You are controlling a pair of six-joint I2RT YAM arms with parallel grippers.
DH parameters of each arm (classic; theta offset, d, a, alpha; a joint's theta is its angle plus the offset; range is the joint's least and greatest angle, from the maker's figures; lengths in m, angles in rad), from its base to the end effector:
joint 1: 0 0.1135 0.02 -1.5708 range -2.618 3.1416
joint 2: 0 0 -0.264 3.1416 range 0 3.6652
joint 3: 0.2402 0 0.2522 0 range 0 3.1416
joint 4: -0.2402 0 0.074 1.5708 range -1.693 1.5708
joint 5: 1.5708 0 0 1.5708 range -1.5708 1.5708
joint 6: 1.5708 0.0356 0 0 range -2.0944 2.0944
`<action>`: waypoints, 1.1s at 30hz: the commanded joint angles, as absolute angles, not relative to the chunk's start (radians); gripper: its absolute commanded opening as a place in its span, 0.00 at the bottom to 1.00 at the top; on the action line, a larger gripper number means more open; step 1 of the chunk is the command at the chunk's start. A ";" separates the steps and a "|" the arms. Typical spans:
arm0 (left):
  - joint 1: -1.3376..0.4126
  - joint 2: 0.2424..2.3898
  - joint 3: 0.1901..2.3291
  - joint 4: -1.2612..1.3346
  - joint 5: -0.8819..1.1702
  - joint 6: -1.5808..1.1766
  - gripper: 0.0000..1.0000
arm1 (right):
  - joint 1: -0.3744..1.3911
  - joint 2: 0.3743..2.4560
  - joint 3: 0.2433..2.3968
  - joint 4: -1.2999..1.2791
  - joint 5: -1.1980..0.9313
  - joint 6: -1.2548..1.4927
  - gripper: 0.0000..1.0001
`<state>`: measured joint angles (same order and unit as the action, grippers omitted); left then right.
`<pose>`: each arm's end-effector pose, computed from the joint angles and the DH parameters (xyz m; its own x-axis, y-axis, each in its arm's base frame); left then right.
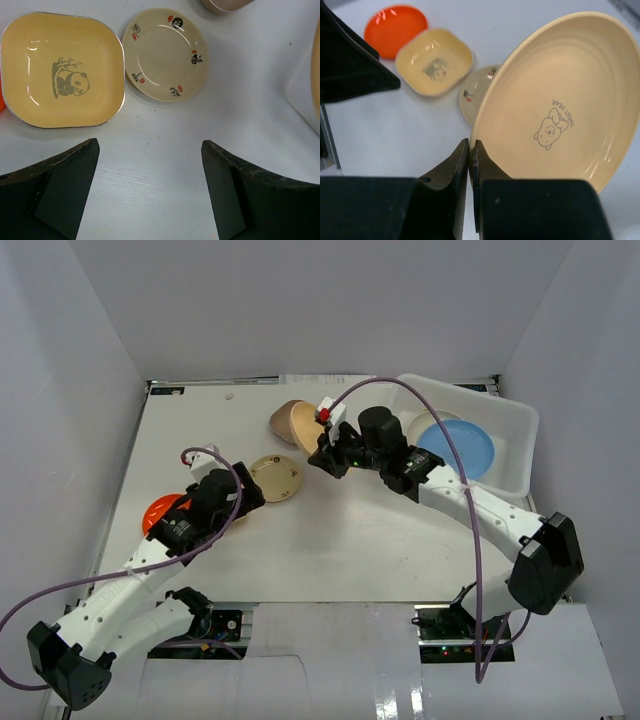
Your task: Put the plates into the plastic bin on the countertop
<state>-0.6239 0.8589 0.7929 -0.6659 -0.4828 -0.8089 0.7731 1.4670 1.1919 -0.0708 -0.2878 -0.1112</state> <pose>0.1512 -0.0885 0.2866 -0.5460 -0.3966 -0.7380 -0.2287 0.9180 -0.3241 0.2409 0.2492 0.3306 -0.1457 -0.2908 -0.9456 -0.8824 0.4705 -0.0088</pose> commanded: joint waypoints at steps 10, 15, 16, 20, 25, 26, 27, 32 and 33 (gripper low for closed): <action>-0.620 0.934 0.862 -0.532 -0.292 -0.693 0.93 | 0.490 1.279 1.287 -0.176 0.319 -0.081 0.08; -0.620 0.986 0.876 -0.463 -0.236 -0.670 0.93 | 0.335 1.293 1.158 -0.215 0.348 -0.057 0.08; -0.620 1.017 0.890 -0.465 -0.235 -0.657 0.93 | 0.328 1.334 1.157 -0.218 0.360 -0.060 0.08; -0.620 1.103 0.983 -0.453 -0.241 -0.635 0.93 | 0.275 1.448 1.166 -0.213 0.319 -0.041 0.08; -0.597 1.254 1.071 -0.416 -0.212 -0.644 0.93 | 0.242 1.558 1.226 -0.169 0.166 0.023 0.12; -0.586 1.313 1.084 -0.399 -0.203 -0.653 0.93 | 0.244 1.562 1.229 -0.157 0.122 0.032 0.22; -0.559 1.343 1.106 -0.390 -0.192 -0.660 0.93 | 0.244 1.562 1.233 -0.152 0.120 0.046 0.37; -0.422 1.515 1.184 -0.327 -0.097 -0.690 0.93 | 0.258 1.479 1.221 -0.141 -0.015 0.100 0.77; -0.376 1.576 1.221 -0.321 -0.086 -0.698 0.93 | 0.265 1.435 1.210 -0.134 -0.035 0.109 0.77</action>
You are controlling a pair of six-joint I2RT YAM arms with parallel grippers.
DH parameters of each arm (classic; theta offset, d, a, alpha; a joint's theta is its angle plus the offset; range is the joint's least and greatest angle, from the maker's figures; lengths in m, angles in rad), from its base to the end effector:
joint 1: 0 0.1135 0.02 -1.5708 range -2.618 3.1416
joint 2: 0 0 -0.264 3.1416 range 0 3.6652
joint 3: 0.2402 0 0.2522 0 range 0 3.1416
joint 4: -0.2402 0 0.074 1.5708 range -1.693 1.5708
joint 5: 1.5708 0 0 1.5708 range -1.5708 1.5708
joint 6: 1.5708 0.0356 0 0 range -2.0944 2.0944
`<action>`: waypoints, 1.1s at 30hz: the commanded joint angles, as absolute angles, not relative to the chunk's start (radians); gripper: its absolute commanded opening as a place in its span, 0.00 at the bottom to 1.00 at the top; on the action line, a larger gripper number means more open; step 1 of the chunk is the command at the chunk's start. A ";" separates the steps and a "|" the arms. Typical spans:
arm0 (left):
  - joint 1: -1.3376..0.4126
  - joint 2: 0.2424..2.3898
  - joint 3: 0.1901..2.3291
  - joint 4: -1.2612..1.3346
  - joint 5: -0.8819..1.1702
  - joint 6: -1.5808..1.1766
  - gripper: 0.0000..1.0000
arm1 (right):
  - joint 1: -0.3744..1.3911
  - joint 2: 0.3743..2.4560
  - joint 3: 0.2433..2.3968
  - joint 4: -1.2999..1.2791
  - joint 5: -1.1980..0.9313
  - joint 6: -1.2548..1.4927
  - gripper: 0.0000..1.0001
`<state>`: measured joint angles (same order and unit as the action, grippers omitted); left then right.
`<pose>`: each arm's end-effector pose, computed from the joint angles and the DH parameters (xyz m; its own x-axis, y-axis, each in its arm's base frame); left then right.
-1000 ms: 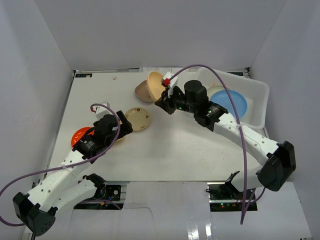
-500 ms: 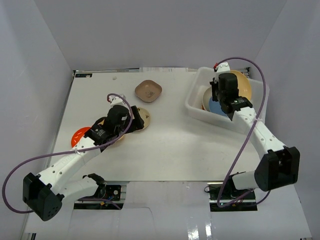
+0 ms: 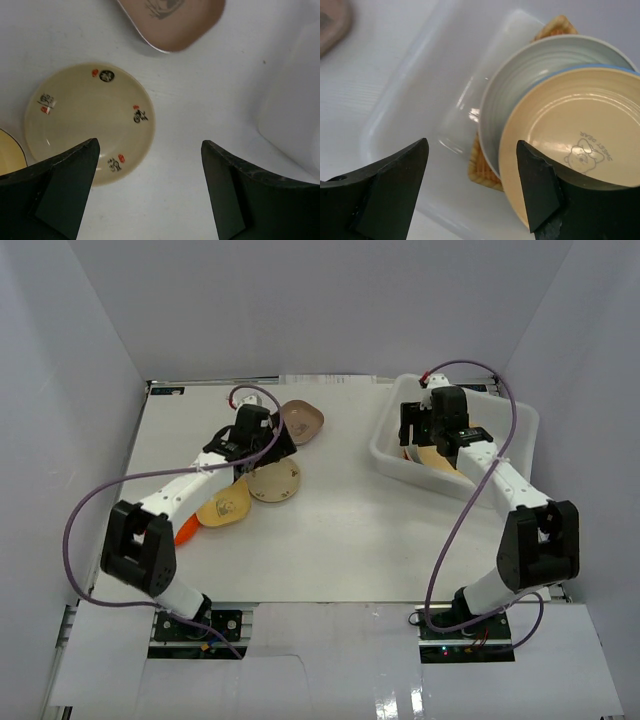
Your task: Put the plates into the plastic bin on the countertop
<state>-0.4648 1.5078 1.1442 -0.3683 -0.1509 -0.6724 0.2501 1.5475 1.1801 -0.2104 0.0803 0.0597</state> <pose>0.3018 -0.1453 0.2730 -0.6811 -0.3473 -0.6446 -0.1036 0.9172 -0.3848 0.3454 0.0853 0.2856 -0.5391 -0.0763 -0.8388 -0.1497 0.9887 0.0062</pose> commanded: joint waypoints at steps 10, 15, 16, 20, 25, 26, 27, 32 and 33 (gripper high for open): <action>-0.235 1.966 1.567 -0.327 0.061 -0.706 0.88 | 0.564 1.258 0.950 0.044 -0.068 0.264 0.57; -0.199 2.135 1.706 -0.341 0.144 -0.713 0.78 | 0.672 1.270 0.822 0.196 -0.101 0.370 0.45; -0.196 2.179 1.724 -0.351 0.149 -0.715 0.76 | 0.686 1.284 0.821 0.202 -0.113 0.377 0.46; -0.193 2.249 1.805 -0.371 0.155 -0.704 0.64 | 0.750 1.374 0.827 0.236 -0.117 0.417 0.64; -0.183 2.269 1.839 -0.367 0.169 -0.704 0.14 | 0.808 1.491 0.834 0.369 -0.158 0.572 0.74; -0.178 2.258 1.848 -0.365 0.173 -0.700 0.06 | 0.819 1.541 0.839 0.392 -0.158 0.601 0.74; -0.176 2.249 1.848 -0.362 0.179 -0.696 0.00 | 0.828 1.569 0.853 0.409 -0.152 0.651 0.74; -0.163 2.047 1.758 -0.289 0.215 -0.683 0.00 | 0.919 1.733 0.954 0.443 -0.094 0.724 0.75; -0.160 2.002 1.735 -0.275 0.213 -0.683 0.00 | 0.931 1.753 0.980 0.436 -0.068 0.729 0.75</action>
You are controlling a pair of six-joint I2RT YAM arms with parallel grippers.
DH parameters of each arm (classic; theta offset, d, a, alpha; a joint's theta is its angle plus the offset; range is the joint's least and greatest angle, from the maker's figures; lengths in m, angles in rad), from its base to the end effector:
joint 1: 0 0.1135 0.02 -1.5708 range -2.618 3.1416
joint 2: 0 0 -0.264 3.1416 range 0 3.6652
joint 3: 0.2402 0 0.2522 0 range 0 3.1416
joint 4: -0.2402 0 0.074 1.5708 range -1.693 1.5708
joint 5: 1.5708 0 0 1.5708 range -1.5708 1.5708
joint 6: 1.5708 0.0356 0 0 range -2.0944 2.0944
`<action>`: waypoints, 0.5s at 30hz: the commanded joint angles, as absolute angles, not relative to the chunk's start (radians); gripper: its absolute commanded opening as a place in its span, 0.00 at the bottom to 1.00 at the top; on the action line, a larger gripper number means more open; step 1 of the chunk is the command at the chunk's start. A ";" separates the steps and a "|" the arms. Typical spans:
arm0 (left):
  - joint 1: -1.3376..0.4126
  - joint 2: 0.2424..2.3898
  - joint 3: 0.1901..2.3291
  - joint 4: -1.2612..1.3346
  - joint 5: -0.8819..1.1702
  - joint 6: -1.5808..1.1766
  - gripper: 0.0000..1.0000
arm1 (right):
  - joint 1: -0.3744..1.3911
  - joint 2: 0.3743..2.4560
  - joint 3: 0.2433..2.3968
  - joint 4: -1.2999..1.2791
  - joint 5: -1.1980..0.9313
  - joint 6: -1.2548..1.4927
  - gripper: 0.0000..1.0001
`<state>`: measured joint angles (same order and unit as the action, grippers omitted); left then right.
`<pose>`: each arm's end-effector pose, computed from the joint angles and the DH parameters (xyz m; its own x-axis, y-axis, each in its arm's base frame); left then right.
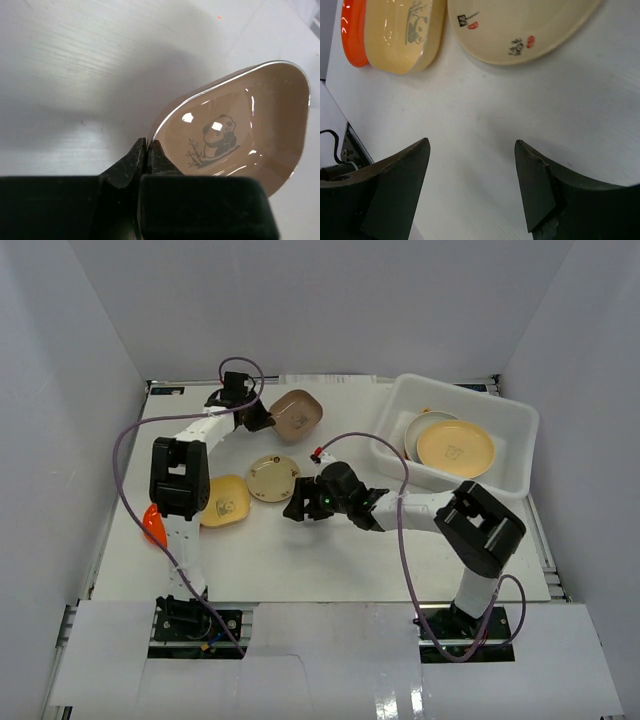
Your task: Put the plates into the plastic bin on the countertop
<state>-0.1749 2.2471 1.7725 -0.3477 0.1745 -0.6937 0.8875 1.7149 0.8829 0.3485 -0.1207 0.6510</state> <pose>0.4960 -0.0939 0.1809 -0.7387 -0.5089 -0.4419 -0.2401 0.8114 -0.5329 0.2265 0.2850 0.1832 -0.7408 0.0429 -0.6704 -0.4881 0.6513 0.5810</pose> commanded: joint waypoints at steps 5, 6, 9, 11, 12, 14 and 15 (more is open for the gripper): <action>-0.129 1.660 1.501 -0.174 0.196 -0.735 0.00 | 1.002 1.876 1.156 0.379 0.027 0.753 0.75; -0.129 1.598 1.452 -0.144 0.177 -0.741 0.00 | 1.015 1.894 1.178 0.370 0.047 0.759 0.75; -0.129 1.398 1.293 -0.144 0.186 -0.744 0.00 | 1.034 1.966 1.256 0.338 0.067 0.788 0.72; -0.129 1.277 1.197 -0.156 0.222 -0.753 0.00 | 1.046 2.014 1.287 0.319 0.101 0.805 0.69; -0.129 1.240 1.168 -0.156 0.236 -0.758 0.00 | 1.049 2.031 1.311 0.310 0.115 0.827 0.66; -0.129 1.130 1.093 -0.161 0.262 -0.759 0.00 | 1.057 2.077 1.336 0.288 0.146 0.844 0.64; -0.129 1.097 1.074 -0.173 0.265 -0.756 0.00 | 1.060 2.092 1.370 0.272 0.147 0.854 0.63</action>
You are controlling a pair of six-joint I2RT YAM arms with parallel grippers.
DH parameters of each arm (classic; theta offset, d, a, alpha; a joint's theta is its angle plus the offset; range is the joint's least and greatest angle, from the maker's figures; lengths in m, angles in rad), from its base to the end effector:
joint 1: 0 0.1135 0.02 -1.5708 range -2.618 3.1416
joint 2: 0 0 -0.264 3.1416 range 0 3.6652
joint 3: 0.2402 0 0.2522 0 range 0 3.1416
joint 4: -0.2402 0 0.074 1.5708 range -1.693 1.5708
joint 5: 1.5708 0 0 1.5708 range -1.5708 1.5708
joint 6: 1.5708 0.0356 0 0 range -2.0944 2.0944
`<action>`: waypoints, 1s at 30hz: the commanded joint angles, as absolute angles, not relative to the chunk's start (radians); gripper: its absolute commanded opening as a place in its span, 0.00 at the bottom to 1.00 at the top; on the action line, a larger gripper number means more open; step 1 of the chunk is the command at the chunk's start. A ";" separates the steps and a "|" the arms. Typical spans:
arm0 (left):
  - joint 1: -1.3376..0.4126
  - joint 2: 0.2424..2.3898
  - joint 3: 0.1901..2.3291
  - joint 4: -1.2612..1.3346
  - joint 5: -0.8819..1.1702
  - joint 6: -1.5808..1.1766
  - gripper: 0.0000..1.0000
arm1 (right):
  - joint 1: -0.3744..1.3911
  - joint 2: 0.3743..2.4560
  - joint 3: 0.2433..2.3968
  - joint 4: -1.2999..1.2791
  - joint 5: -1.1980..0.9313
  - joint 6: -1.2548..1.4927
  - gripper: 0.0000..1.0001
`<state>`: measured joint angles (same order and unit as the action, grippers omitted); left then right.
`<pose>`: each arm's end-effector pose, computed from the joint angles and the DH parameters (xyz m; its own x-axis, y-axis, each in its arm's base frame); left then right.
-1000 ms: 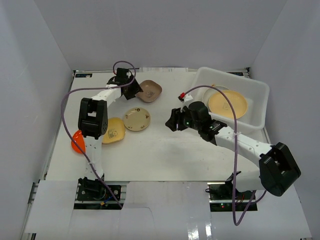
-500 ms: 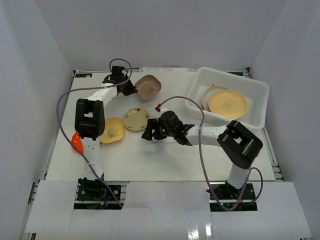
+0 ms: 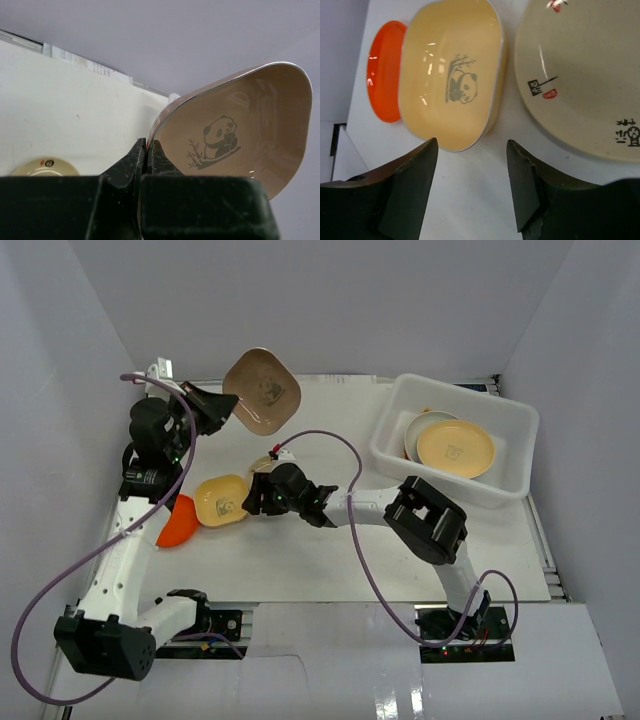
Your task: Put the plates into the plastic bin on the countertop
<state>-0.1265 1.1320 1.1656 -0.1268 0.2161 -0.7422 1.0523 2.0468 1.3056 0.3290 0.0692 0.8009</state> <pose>0.2559 -0.0402 0.4106 -0.2945 -0.6280 -0.7203 0.1845 0.7022 -0.6877 0.2314 0.4005 0.1831 -0.7378 0.1523 -0.6577 -0.4387 0.6323 0.6386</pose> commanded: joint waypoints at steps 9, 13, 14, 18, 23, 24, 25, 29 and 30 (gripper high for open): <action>-0.161 0.898 1.104 -0.336 0.221 -0.644 0.00 | 1.077 2.197 1.514 0.186 0.212 0.862 0.45; -0.182 0.884 1.150 -0.363 0.245 -0.634 0.00 | 1.077 2.226 1.558 0.176 0.218 0.861 0.38; -0.187 0.882 1.167 -0.370 0.255 -0.629 0.00 | 1.077 2.230 1.575 0.172 0.218 0.859 0.37; -0.199 0.870 1.236 -0.413 0.278 -0.615 0.00 | 1.077 2.259 1.612 0.143 0.212 0.864 0.23; -0.204 0.854 1.269 -0.433 0.279 -0.607 0.00 | 1.077 2.224 1.594 0.150 0.222 0.854 0.08; -0.204 0.856 1.276 -0.436 0.282 -0.607 0.00 | 1.077 2.191 1.580 0.156 0.230 0.841 0.08; -0.206 0.857 1.282 -0.434 0.285 -0.607 0.00 | 1.077 2.169 1.571 0.179 0.230 0.833 0.08; -0.206 0.873 1.331 -0.433 0.304 -0.610 0.00 | 1.078 2.022 1.511 0.233 0.270 0.770 0.08; -0.206 0.880 1.338 -0.433 0.310 -0.612 0.00 | 1.075 1.953 1.500 0.235 0.305 0.753 0.08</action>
<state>-0.2005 0.8734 1.2850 -0.4332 0.2790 -0.6163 1.0737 2.1529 1.5017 0.1295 0.2195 0.8070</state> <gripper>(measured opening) 0.102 0.084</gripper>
